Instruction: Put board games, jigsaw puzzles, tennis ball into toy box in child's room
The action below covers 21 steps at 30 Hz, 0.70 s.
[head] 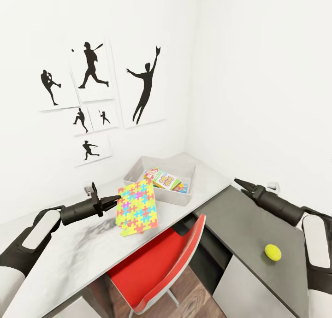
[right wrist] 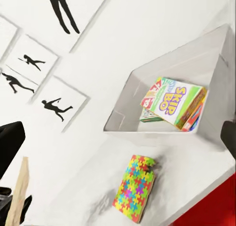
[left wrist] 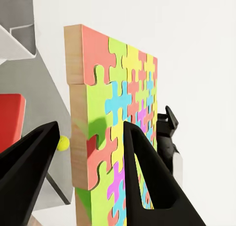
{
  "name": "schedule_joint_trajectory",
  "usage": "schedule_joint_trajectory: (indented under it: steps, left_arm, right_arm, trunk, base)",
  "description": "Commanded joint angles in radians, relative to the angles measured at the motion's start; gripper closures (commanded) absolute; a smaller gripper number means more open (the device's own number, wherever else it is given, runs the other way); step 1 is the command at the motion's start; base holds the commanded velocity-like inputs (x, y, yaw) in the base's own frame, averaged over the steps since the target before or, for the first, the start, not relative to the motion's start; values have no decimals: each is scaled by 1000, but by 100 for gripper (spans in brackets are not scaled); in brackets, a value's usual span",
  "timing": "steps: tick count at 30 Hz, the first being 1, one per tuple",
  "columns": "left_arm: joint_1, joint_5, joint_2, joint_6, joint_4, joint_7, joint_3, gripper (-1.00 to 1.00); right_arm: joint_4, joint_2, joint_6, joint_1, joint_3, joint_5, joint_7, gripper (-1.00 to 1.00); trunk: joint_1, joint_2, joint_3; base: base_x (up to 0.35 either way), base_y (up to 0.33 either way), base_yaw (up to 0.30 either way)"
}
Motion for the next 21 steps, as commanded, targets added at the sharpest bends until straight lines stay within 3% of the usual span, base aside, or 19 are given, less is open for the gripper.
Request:
schedule_joint_trajectory:
  steps: [1, 6, 13, 21]
  left_arm:
    - [-1, 0, 1, 3, 1, -5, -2, 100]
    - [-1, 0, 1, 3, 1, -5, -3, 100]
    - [-1, 0, 3, 4, 1, -6, -1, 100]
    - [-1, -2, 4, 5, 1, -5, 0, 100]
  right_arm:
    - [28, -1, 5, -34, 12, 6, -34, -100]
    - [99, -2, 5, -98, 33, 2, -98, -100]
    - [98, 11, 5, -104, 41, 8, -108, -100]
    - [98, 9, 5, -96, 41, 8, -108, -100]
  trunk:
    - [1, -2, -2]
    - [1, -2, -2]
    - [1, -2, -2]
    - [1, -2, -2]
  base:
    - [0, 0, 0]
    - [0, 0, 0]
    - [1, -10, 0]
    - [168, -206, 0]
